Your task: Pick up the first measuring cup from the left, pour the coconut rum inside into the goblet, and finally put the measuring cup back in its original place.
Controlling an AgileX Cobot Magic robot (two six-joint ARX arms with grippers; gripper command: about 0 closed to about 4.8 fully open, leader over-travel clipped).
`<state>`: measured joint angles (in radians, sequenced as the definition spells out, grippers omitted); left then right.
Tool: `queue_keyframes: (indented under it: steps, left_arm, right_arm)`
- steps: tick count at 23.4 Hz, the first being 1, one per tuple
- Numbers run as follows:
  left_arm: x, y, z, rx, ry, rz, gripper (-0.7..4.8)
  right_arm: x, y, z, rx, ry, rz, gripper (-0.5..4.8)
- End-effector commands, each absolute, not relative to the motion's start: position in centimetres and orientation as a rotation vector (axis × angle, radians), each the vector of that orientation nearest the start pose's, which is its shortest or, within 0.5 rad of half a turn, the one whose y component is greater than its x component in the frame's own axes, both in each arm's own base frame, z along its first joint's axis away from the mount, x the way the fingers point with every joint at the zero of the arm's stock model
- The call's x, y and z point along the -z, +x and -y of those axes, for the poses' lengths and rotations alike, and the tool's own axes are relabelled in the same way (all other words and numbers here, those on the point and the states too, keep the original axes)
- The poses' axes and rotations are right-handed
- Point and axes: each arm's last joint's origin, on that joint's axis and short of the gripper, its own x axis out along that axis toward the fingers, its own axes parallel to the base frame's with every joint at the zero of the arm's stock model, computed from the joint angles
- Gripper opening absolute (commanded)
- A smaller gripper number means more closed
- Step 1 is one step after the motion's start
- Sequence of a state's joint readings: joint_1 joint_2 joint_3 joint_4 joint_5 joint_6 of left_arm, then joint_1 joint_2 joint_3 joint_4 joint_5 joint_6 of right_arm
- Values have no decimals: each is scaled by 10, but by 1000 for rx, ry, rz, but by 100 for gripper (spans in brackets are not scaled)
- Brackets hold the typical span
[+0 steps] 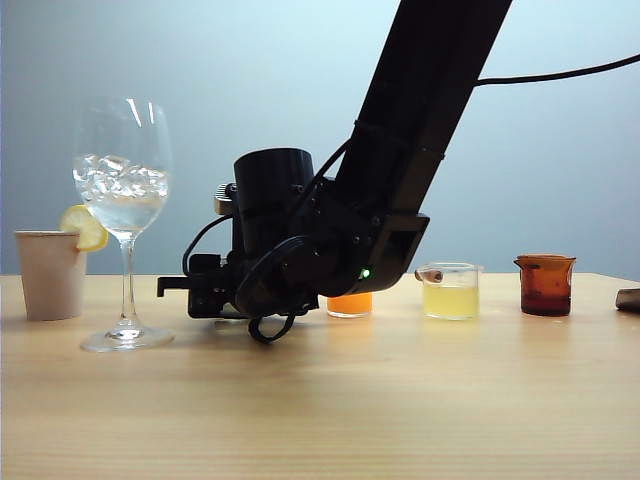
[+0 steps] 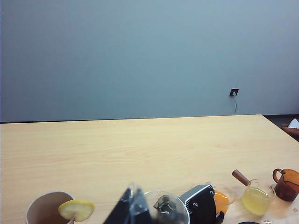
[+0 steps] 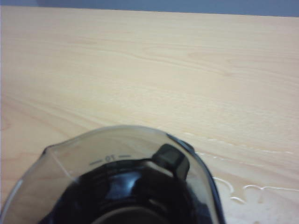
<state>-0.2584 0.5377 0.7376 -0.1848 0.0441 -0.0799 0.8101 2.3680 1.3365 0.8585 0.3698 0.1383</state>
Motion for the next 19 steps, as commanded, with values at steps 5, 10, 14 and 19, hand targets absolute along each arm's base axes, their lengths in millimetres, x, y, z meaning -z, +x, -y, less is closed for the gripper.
queue_keyframes:
  steps: [5,10,14,19]
  left_arm:
    - [-350,113,31,303,-81,14,-4]
    - [-350,113,31,303,-81,14,-4]
    - [-350,113,31,303,-81,14,-4]
    - [-350,113,31,303,-81,14,-4]
  right_arm:
    - [-114,338,-341,-438,81,-140,144]
    - [-124,338,-340,-437,82,-137,143]
    - [-133,336,-339,-434,57,-175,143]
    - [-151,336,-335,-430,62,-168,143]
